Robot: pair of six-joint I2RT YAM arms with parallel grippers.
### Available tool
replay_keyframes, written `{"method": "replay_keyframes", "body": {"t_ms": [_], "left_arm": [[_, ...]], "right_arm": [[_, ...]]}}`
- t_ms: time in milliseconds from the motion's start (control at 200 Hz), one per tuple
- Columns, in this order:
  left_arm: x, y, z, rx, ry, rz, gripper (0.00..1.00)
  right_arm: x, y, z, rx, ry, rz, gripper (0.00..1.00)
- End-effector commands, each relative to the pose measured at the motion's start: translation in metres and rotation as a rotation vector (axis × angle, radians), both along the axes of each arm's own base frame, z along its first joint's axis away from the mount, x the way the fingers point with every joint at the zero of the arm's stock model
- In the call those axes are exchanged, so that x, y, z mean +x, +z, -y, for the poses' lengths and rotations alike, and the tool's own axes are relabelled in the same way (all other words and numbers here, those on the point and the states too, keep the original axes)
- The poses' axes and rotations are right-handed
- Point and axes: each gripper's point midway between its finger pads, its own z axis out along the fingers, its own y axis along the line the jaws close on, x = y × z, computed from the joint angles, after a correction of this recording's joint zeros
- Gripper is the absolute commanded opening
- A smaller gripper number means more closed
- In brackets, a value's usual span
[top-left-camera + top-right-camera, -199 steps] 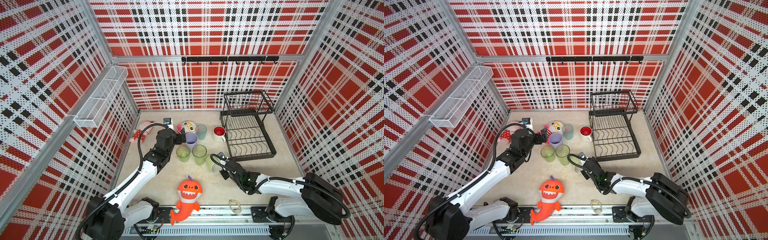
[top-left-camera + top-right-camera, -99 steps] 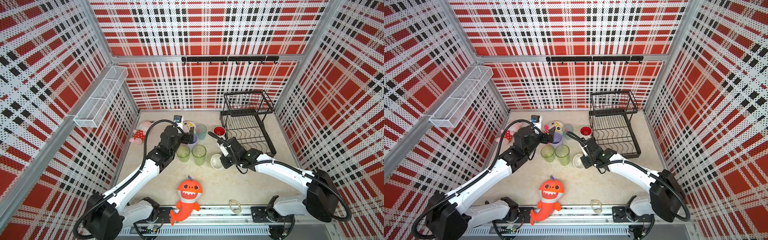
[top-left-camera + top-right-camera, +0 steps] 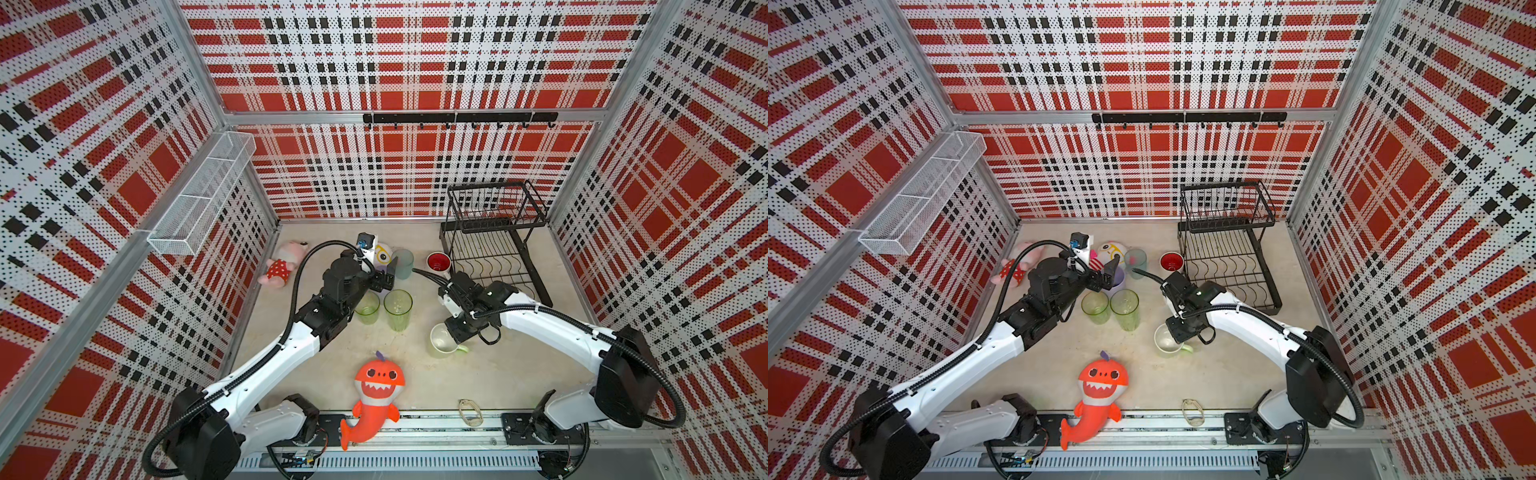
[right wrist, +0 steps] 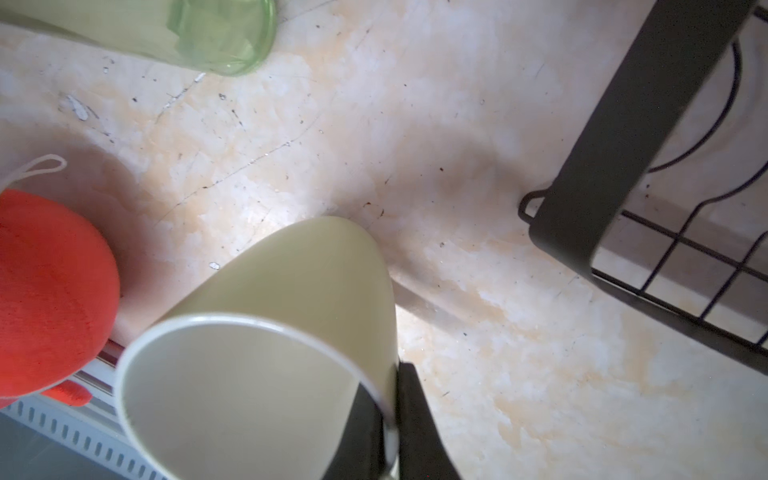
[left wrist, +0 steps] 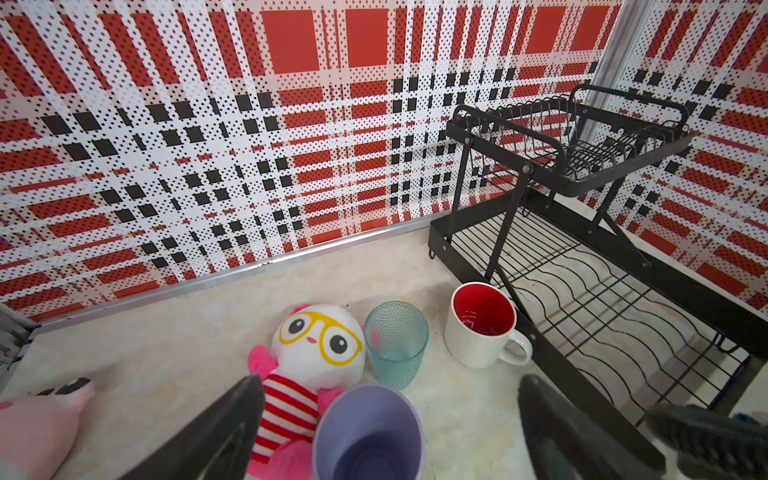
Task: Load cups into a dish rack
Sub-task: Place the cup at the center of the table, then pick up the cup from the center of the table.
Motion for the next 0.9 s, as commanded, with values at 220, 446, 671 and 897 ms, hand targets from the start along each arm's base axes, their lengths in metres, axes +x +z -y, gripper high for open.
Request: {"method": "replay_keyframes", "body": {"t_ms": [220,446,671,897], "left_arm": [[-0.016,0.01,0.017,-0.016,-0.128,0.008,0.98],[-0.044,0.014,0.037,-0.026,-0.315,0.021,0.98],[-0.065,0.017,0.056,-0.011,-0.423,-0.007,0.98],[-0.094,-0.007,0.098,0.085,-0.492,-0.074,0.98]], "right_arm": [[0.008,-0.001,0.0,-0.012,-0.014,-0.05,0.18],[0.013,0.009,0.001,0.021,-0.03,-0.031,0.35],[0.015,0.045,0.001,0.225,-0.066,-0.018,0.61],[0.042,0.08,0.037,0.411,-0.245,0.089,0.99]]}}
